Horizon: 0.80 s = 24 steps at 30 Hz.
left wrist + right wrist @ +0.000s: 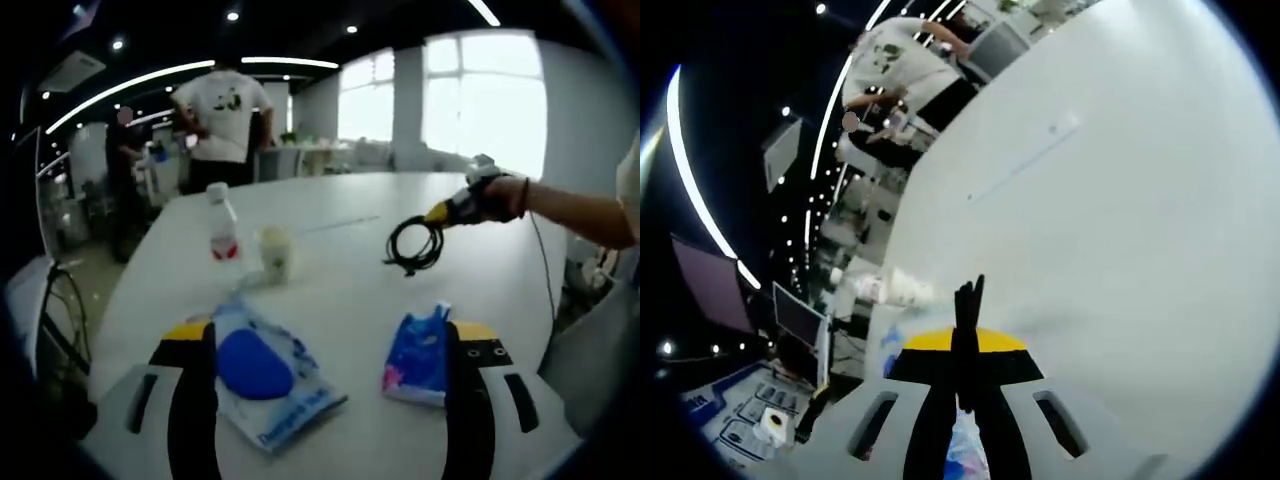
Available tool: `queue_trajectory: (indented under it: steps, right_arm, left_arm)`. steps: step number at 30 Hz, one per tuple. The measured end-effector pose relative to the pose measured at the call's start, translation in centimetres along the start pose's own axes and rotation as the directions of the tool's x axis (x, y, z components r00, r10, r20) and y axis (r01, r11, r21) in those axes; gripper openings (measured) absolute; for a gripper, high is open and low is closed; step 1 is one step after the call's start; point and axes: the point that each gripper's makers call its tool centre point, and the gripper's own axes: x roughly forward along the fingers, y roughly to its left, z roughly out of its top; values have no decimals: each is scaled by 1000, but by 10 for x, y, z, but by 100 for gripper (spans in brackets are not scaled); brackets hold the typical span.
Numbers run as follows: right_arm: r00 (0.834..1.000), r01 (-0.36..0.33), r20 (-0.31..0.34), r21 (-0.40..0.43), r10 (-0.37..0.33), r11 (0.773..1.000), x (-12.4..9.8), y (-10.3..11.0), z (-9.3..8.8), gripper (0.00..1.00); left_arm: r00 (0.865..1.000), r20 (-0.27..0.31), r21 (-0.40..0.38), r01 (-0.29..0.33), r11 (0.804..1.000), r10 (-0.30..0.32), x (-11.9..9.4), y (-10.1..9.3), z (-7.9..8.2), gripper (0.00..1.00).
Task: Arrange the tabletop items into an orderly group along one side of the table until the central work area is clear of visible clutter.
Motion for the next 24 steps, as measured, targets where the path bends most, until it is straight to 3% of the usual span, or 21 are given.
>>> queue_trajectory:
  steps: [5, 9, 12, 14, 16, 21, 24]
  right_arm:
    - [998, 70, -6, -62, -70, 996, 0, -17, 2, 4]
    - [987, 161, 6, -154, -162, 975, -1, -36, 6, 4]
    - [990, 139, 5, -122, -139, 983, 0, -34, 7, 4]
    - [986, 166, 1, -106, -167, 980, -1, -39, 7, 4]
    - [975, 219, 0, -134, -221, 967, -4, -49, 6, 5]
    - [948, 309, -20, -197, -319, 930, -7, -68, 0, 5]
    - [922, 369, -17, -254, -386, 894, -8, -79, -1, 4]
  left_arm:
    - [1000, -14, 3, -11, 1000, 11, 0, 3, -3, 88]
    - [999, 24, 9, -36, 999, 35, -2, 8, 4, 86]
    - [998, 60, -9, -25, 1000, 26, -2, 7, 11, 86]
    - [998, 60, -10, -17, 1000, 17, -1, 5, 10, 86]
    - [999, 28, 4, -20, 1000, 20, 0, 5, 5, 86]
    - [999, 44, -2, -19, 1000, 19, -1, 6, 8, 86]
    - [999, 42, -2, -24, 1000, 24, -2, 7, 7, 86]
